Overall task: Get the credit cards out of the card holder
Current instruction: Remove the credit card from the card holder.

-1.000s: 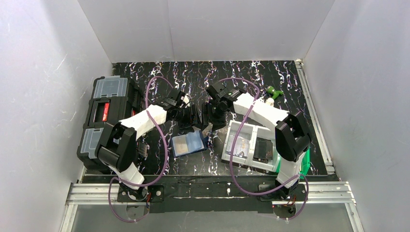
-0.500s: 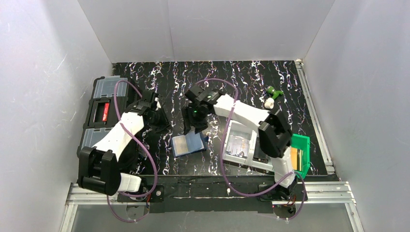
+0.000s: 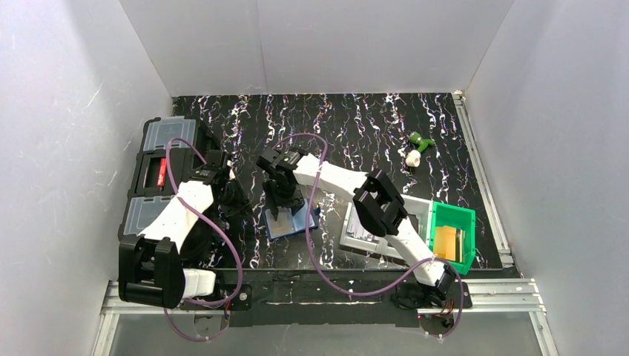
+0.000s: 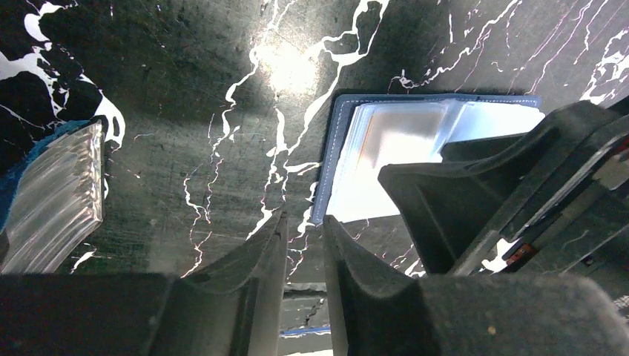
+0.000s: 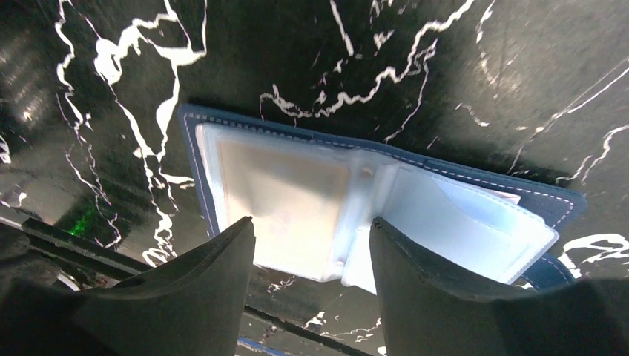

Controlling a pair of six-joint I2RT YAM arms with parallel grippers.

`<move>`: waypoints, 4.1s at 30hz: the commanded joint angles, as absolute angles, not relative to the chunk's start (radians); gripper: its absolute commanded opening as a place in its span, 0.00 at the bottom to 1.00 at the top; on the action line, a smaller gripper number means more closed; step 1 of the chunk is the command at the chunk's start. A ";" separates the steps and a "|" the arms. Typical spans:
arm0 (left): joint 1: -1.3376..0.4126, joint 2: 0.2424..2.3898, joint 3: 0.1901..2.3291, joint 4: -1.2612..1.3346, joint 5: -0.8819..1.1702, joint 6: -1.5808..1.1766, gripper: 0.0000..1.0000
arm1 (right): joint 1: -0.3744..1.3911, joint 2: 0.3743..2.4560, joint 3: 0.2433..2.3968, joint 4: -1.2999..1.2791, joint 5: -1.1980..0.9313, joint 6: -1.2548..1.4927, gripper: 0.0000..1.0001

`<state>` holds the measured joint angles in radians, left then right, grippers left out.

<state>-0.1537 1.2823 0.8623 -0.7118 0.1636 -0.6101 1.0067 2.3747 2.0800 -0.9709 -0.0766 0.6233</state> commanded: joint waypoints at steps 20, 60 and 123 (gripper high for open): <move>-0.149 1.250 0.819 -0.705 0.187 -0.618 0.21 | 1.083 2.527 2.207 -1.077 0.092 0.592 0.60; -0.310 1.504 0.808 -0.455 0.309 -0.686 0.05 | 0.949 2.344 1.822 -0.812 -0.258 0.603 0.21; -0.378 1.436 1.055 -0.703 0.114 -0.659 0.46 | 0.828 1.910 1.591 -0.673 -0.413 0.685 0.62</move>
<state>-0.4270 1.5318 1.0966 -0.5929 0.1867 -0.7080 0.8098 1.8599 1.5355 -0.7634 -0.2768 0.6356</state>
